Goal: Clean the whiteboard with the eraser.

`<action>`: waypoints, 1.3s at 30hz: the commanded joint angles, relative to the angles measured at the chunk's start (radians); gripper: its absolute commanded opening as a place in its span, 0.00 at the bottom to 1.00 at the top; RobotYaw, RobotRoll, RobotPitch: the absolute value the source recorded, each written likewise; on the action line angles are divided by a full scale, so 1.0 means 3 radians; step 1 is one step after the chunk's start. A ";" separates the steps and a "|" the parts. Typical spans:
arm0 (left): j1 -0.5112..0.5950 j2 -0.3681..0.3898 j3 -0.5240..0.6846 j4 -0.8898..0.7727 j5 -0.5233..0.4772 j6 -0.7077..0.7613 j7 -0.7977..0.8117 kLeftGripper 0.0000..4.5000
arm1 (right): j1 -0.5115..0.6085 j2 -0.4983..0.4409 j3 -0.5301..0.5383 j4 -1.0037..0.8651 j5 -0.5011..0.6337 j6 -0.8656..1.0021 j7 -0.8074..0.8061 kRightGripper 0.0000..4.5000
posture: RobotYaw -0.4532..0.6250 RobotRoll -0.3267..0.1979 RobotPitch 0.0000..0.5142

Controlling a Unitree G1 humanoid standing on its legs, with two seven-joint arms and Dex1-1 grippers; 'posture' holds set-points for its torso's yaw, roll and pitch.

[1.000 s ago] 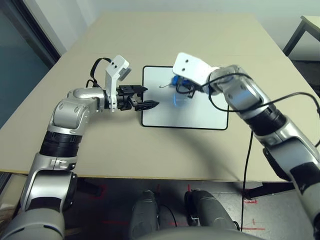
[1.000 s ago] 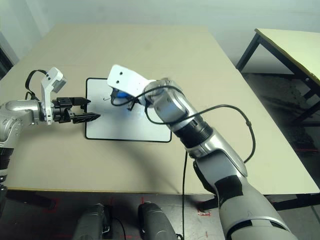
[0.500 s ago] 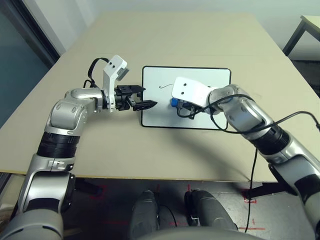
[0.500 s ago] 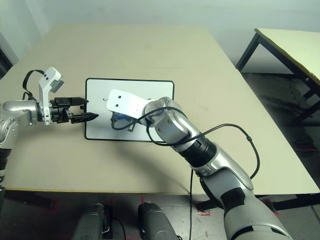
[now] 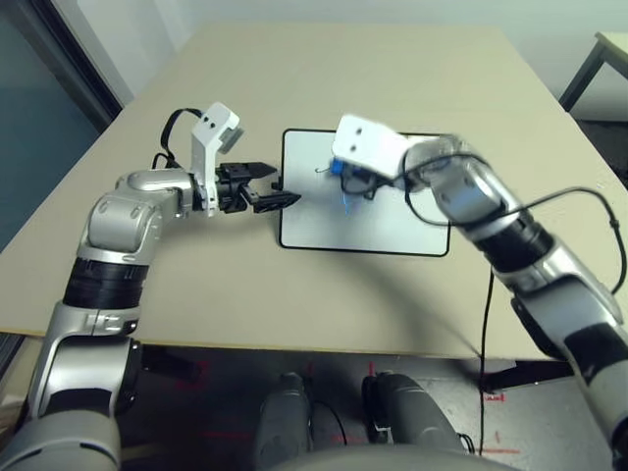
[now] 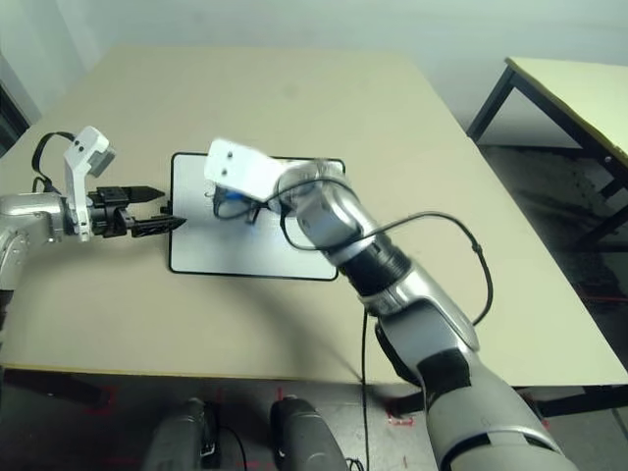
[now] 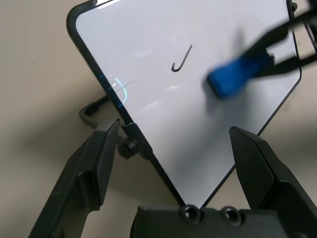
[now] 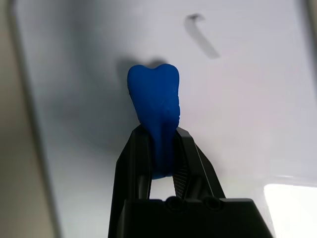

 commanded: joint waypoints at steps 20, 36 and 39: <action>0.0070 0.0043 0.0051 0.0008 -0.0020 0.0021 0.0017 1.00 | -0.0082 0.0215 0.0091 0.0254 -0.0160 -0.0190 0.0025 0.13 | 0.34 0.62 0.19; 0.0054 0.0011 0.0036 0.0038 -0.0013 -0.0012 0.0005 1.00 | -0.0646 0.0423 -0.0269 0.1642 -0.0280 -0.0907 -0.0328 0.13 | 0.34 0.62 0.18; 0.0056 0.0010 0.0038 0.0037 -0.0013 -0.0015 0.0006 1.00 | -0.0360 0.0312 -0.0162 0.1163 -0.0307 -0.0706 -0.0160 0.13 | 0.34 0.62 0.18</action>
